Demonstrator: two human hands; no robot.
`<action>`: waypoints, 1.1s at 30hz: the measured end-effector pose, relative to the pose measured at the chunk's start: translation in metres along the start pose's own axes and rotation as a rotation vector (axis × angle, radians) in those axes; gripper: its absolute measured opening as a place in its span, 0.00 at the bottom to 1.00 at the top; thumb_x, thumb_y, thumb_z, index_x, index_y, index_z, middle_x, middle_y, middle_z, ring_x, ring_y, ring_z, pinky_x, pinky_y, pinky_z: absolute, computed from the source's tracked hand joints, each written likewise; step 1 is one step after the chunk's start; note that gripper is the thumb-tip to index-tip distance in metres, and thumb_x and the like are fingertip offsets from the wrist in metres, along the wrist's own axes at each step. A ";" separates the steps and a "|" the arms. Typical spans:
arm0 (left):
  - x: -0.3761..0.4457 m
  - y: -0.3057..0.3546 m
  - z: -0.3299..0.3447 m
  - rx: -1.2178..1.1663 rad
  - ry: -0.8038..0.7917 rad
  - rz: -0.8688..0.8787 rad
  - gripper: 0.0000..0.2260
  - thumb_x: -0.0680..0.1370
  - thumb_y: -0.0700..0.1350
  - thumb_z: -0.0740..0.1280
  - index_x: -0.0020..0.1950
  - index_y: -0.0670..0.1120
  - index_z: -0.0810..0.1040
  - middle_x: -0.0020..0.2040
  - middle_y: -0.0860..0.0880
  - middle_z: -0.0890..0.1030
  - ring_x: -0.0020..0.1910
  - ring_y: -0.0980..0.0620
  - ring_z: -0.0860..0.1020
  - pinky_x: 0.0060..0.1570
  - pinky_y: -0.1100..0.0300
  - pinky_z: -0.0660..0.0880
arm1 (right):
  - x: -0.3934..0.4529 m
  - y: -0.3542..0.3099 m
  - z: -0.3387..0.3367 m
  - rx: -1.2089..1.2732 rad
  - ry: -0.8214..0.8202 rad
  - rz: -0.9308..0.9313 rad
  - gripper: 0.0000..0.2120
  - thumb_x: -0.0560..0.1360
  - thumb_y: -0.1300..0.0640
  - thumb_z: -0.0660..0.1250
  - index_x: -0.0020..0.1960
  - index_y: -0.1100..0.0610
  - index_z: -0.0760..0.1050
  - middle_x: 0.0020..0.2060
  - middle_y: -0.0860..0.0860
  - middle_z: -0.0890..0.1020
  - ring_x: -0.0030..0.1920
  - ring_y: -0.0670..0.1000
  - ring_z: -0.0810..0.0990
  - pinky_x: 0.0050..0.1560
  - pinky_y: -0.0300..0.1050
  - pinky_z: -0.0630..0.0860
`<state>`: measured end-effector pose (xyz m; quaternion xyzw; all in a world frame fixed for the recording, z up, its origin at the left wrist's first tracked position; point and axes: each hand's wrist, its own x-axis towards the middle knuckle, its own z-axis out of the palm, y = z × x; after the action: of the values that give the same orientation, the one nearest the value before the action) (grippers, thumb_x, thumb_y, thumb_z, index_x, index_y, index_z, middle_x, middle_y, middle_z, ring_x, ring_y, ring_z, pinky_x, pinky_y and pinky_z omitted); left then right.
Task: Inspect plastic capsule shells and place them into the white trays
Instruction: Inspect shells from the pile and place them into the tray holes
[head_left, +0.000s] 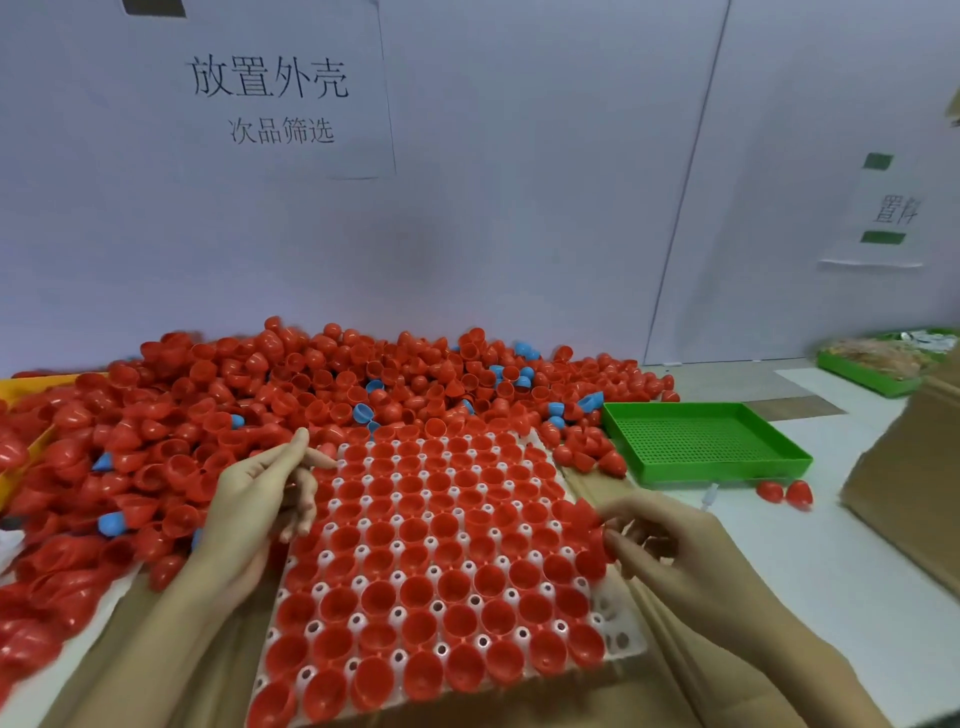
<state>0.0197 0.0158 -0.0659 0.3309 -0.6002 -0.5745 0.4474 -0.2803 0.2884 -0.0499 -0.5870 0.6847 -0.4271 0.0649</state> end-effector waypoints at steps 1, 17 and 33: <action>0.000 -0.001 -0.001 -0.001 0.005 -0.003 0.19 0.81 0.57 0.68 0.44 0.42 0.86 0.29 0.45 0.74 0.23 0.50 0.73 0.20 0.65 0.66 | -0.009 -0.001 -0.005 -0.053 -0.026 -0.007 0.17 0.78 0.68 0.73 0.54 0.45 0.84 0.44 0.41 0.86 0.38 0.48 0.85 0.39 0.48 0.82; -0.002 -0.002 -0.003 -0.026 0.004 0.024 0.19 0.83 0.55 0.66 0.44 0.41 0.85 0.29 0.43 0.74 0.23 0.49 0.73 0.19 0.64 0.67 | -0.036 -0.012 -0.011 -0.301 -0.270 -0.012 0.05 0.80 0.54 0.73 0.51 0.44 0.83 0.45 0.39 0.78 0.47 0.44 0.81 0.44 0.31 0.74; -0.004 -0.007 -0.005 0.687 0.269 0.406 0.11 0.85 0.49 0.66 0.43 0.52 0.81 0.30 0.54 0.80 0.29 0.56 0.78 0.30 0.64 0.73 | -0.004 -0.024 -0.022 -0.295 -0.371 0.019 0.05 0.82 0.48 0.70 0.47 0.40 0.79 0.38 0.37 0.83 0.44 0.40 0.82 0.42 0.32 0.76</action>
<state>0.0249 0.0168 -0.0735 0.4082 -0.7460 -0.1928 0.4895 -0.2737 0.3044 -0.0222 -0.6522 0.7214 -0.2067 0.1072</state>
